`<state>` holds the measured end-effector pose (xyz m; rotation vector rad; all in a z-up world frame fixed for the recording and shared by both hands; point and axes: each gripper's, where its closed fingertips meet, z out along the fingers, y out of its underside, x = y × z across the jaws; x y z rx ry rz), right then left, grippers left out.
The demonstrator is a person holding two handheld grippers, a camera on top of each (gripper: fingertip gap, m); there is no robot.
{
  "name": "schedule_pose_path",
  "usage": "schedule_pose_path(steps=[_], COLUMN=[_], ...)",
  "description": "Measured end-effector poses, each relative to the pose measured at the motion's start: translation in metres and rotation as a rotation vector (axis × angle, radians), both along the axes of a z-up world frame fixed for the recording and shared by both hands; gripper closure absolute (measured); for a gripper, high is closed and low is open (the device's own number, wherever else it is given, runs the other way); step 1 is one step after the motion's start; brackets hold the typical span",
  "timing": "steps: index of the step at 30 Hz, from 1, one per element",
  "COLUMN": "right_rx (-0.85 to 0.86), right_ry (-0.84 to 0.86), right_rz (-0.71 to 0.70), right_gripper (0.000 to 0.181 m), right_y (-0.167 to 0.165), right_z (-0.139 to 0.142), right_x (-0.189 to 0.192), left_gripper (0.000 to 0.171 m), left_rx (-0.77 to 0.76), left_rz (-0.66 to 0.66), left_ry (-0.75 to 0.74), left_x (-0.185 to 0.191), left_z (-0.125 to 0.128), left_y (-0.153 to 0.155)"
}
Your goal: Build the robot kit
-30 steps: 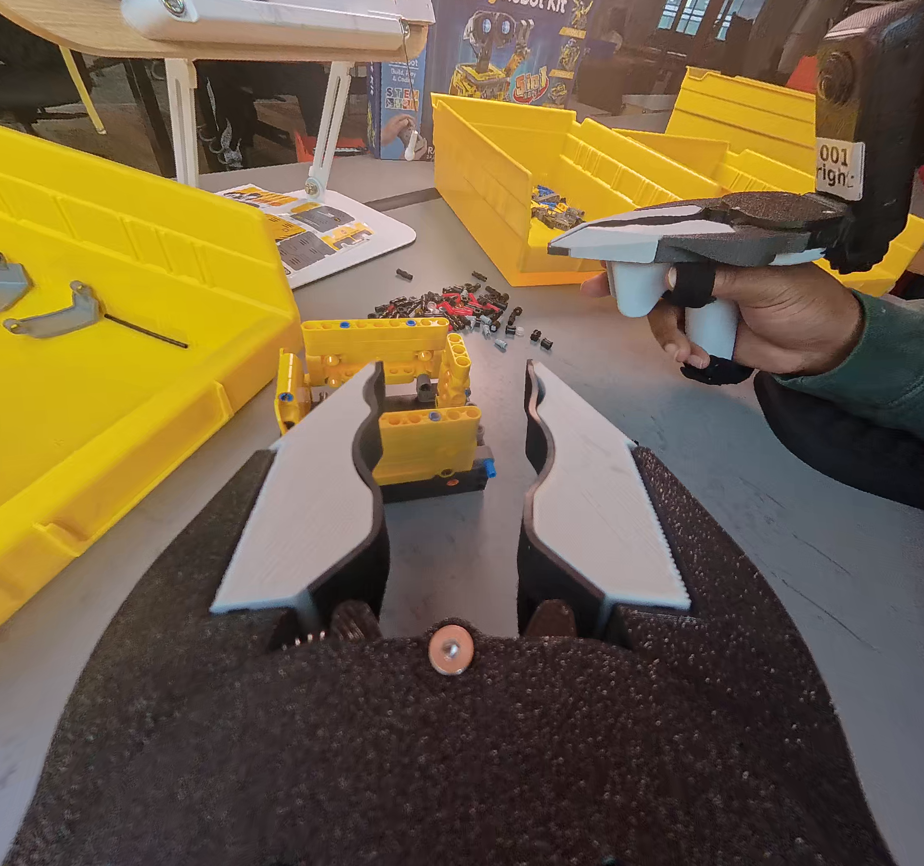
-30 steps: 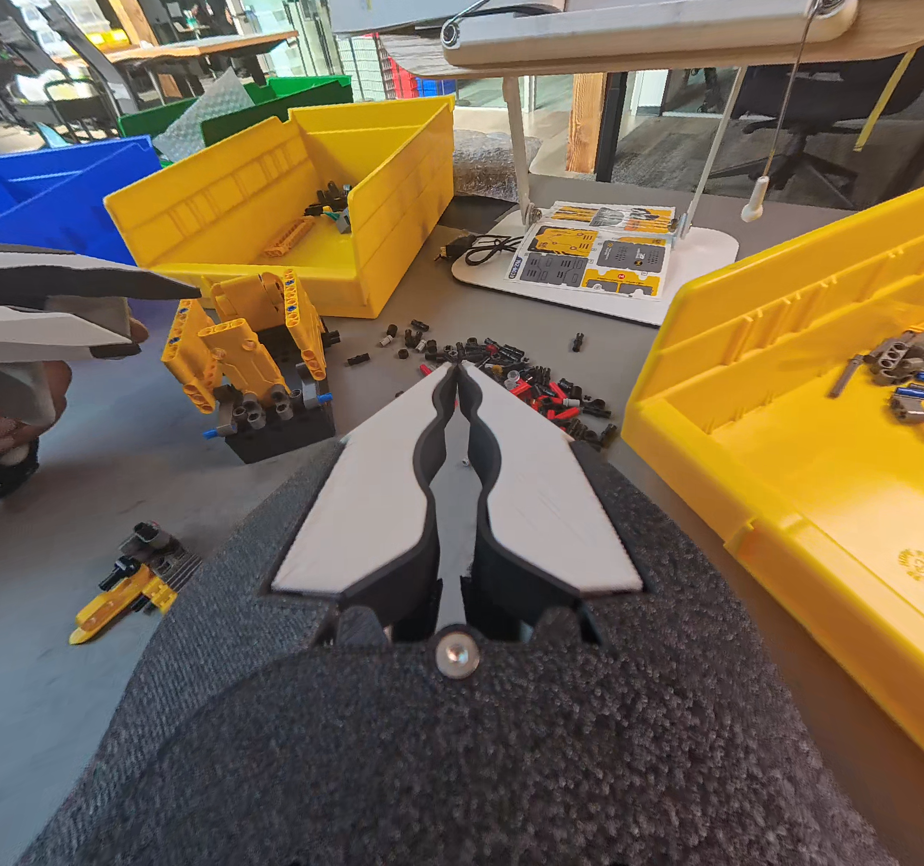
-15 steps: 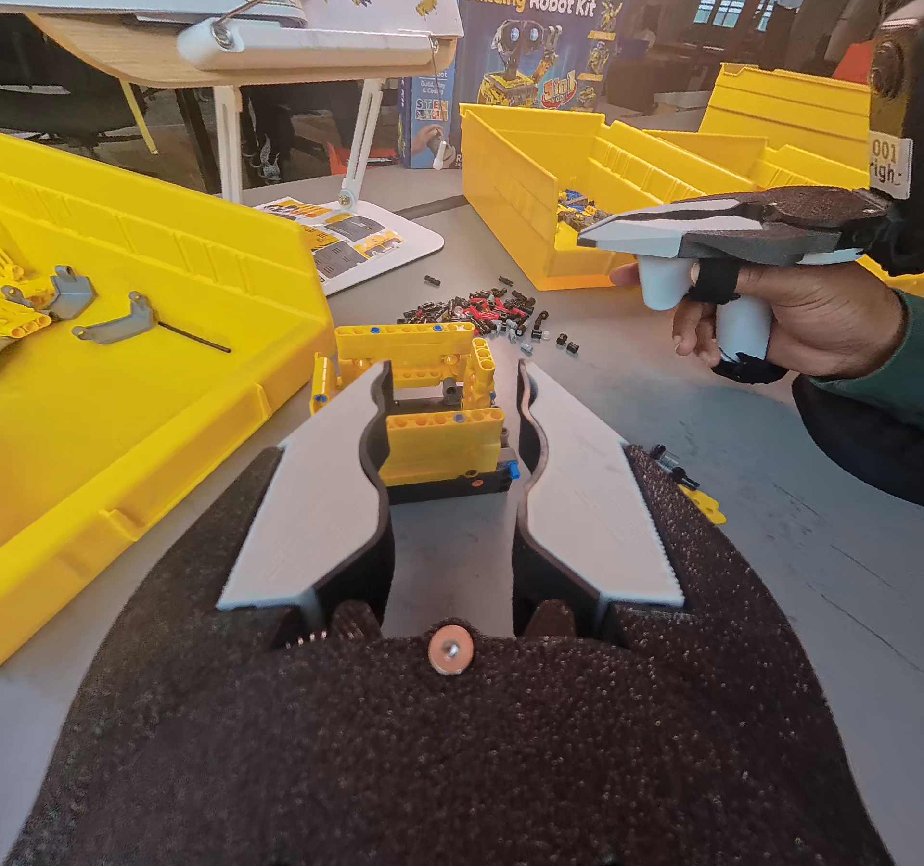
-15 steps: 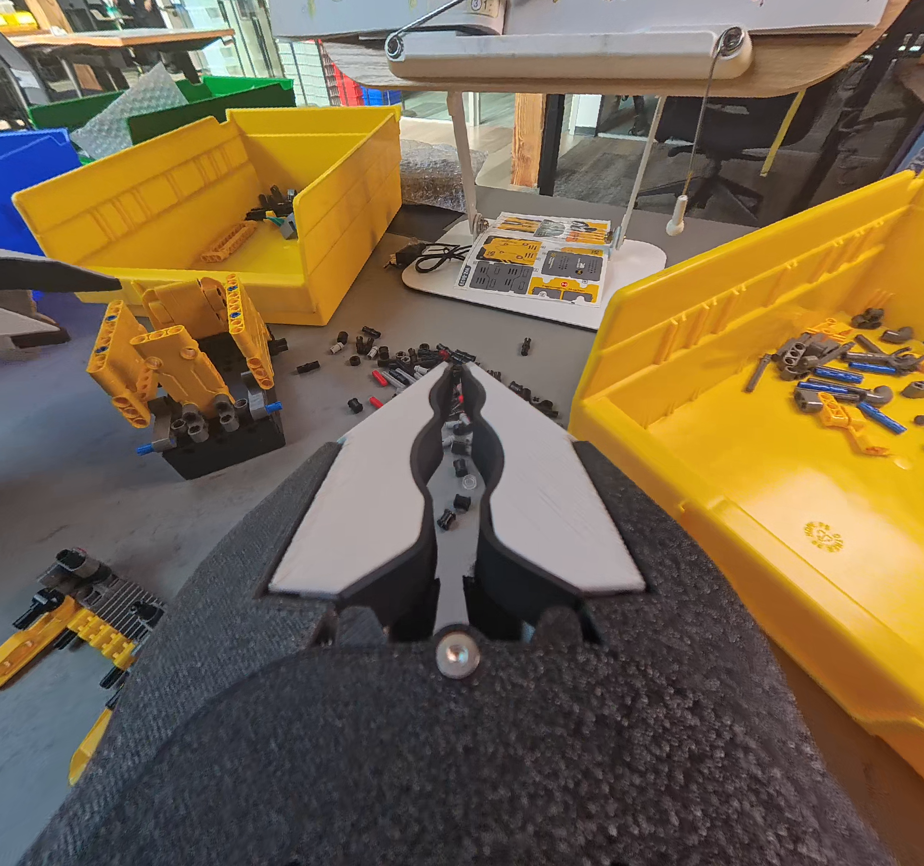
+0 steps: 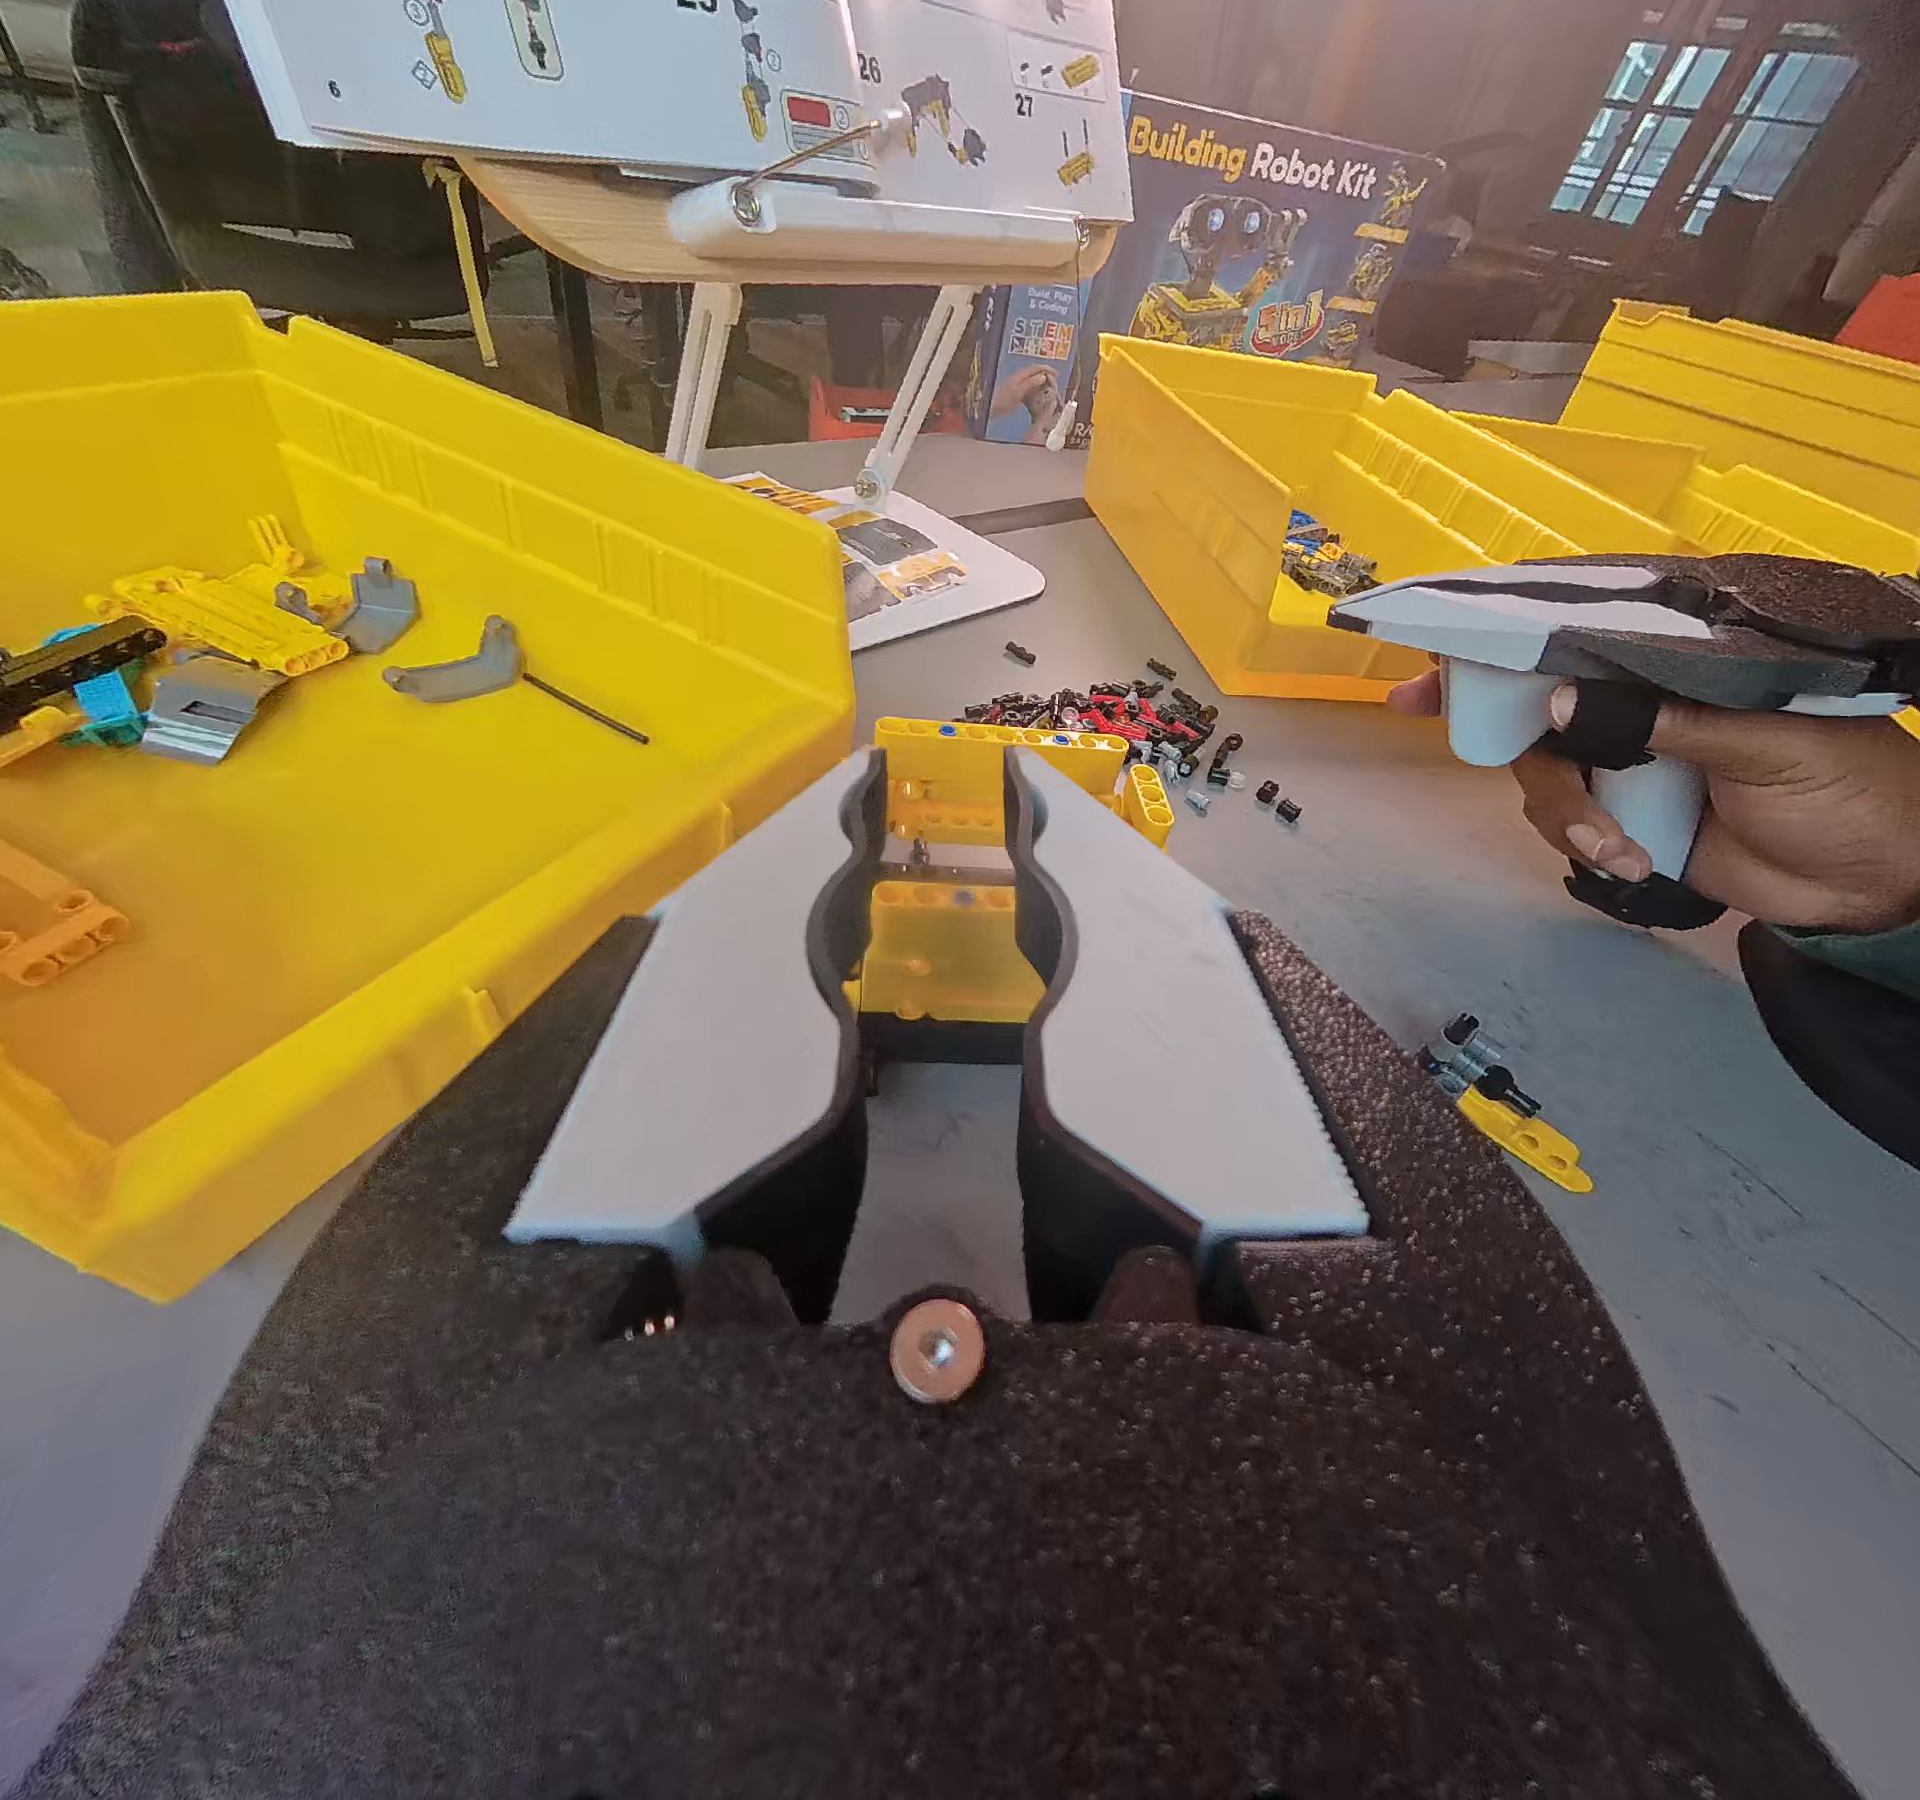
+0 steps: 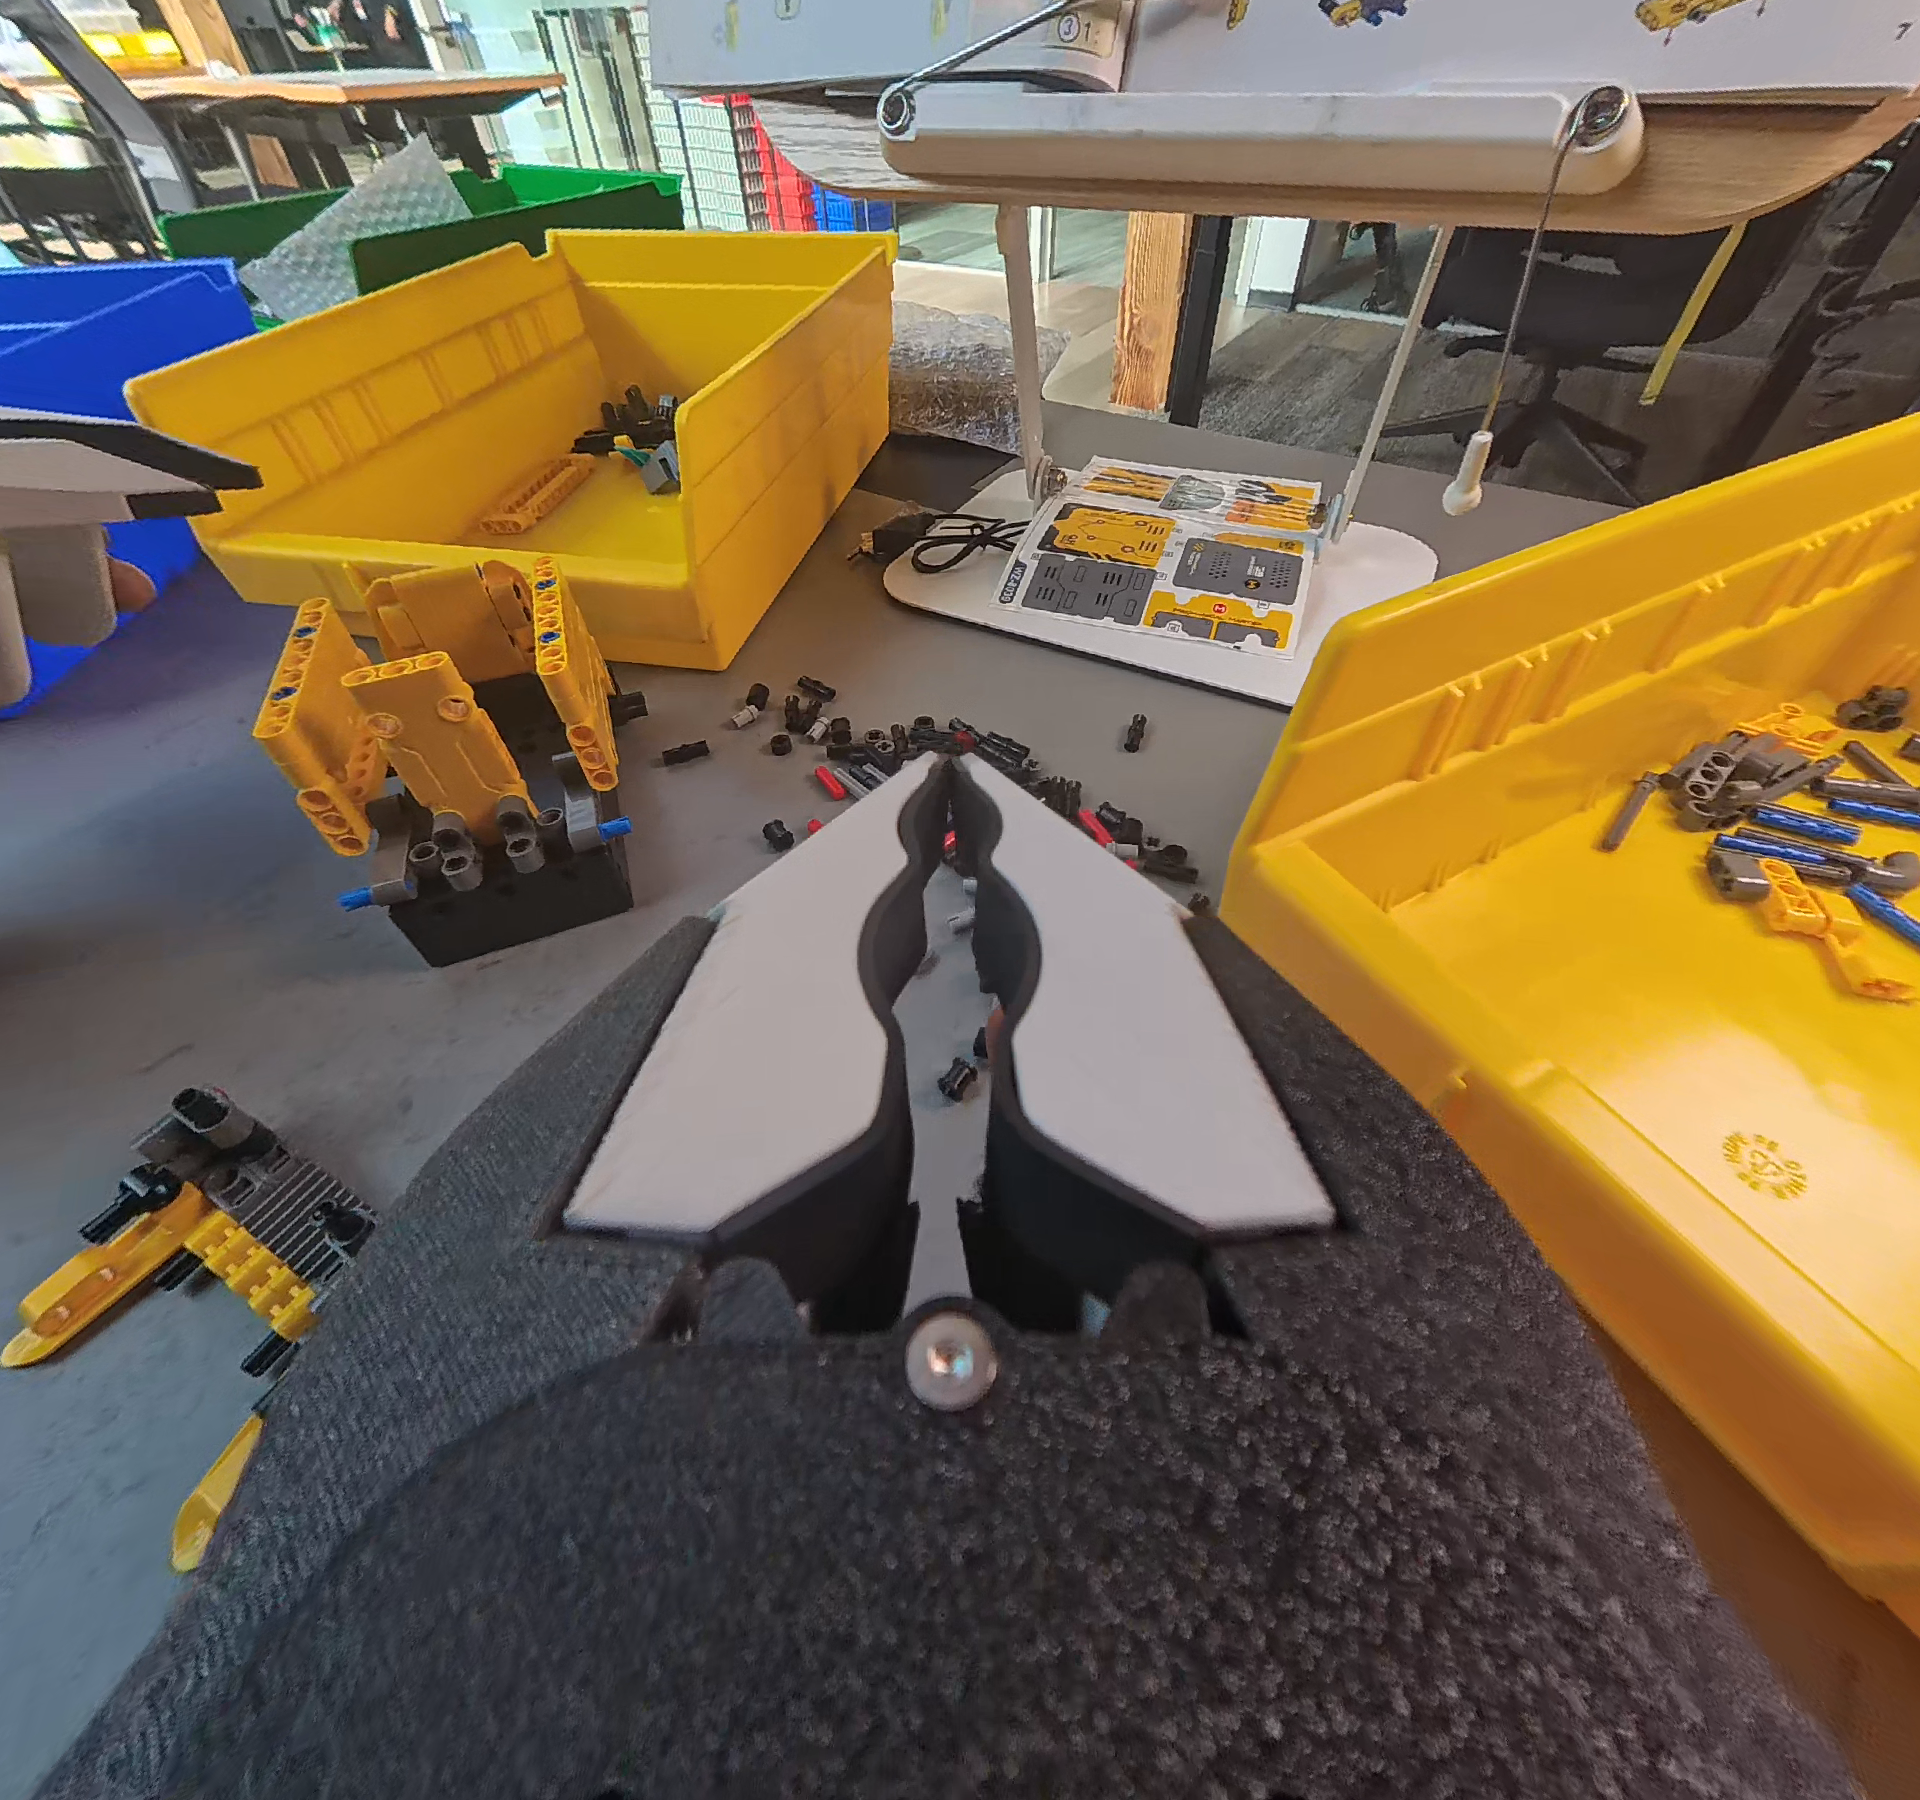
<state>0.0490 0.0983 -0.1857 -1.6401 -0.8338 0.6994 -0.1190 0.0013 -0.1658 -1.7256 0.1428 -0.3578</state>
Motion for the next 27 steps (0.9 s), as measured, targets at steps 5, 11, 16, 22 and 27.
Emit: schedule_pose_path(steps=[5, 11, 16, 22, 27], right_rx=[0.038, 0.128, 0.244, 0.326, 0.362], right_ry=[-0.018, 0.01, 0.073, 0.127, 0.063], right_rz=[0.015, 0.006, -0.048, -0.155, -0.177], right_gripper=[0.153, 0.135, 0.145, 0.159, 0.164], right_y=[-0.001, 0.009, 0.048, 0.131, 0.2], right_z=[0.001, 0.031, 0.101, 0.175, 0.188], right_x=[-0.002, -0.003, -0.003, -0.01, -0.04], left_gripper=[0.144, 0.138, 0.135, 0.135, 0.134], left_rx=[0.001, 0.0, -0.012, -0.014, -0.018], left_rz=[-0.012, -0.003, 0.001, 0.01, 0.018], left_ry=[0.009, 0.024, 0.022, 0.028, 0.024], left_x=[0.002, 0.0, 0.0, -0.002, -0.005], left_z=[-0.001, -0.003, -0.007, -0.01, -0.011], left_y=[0.001, 0.002, 0.003, 0.004, 0.005])
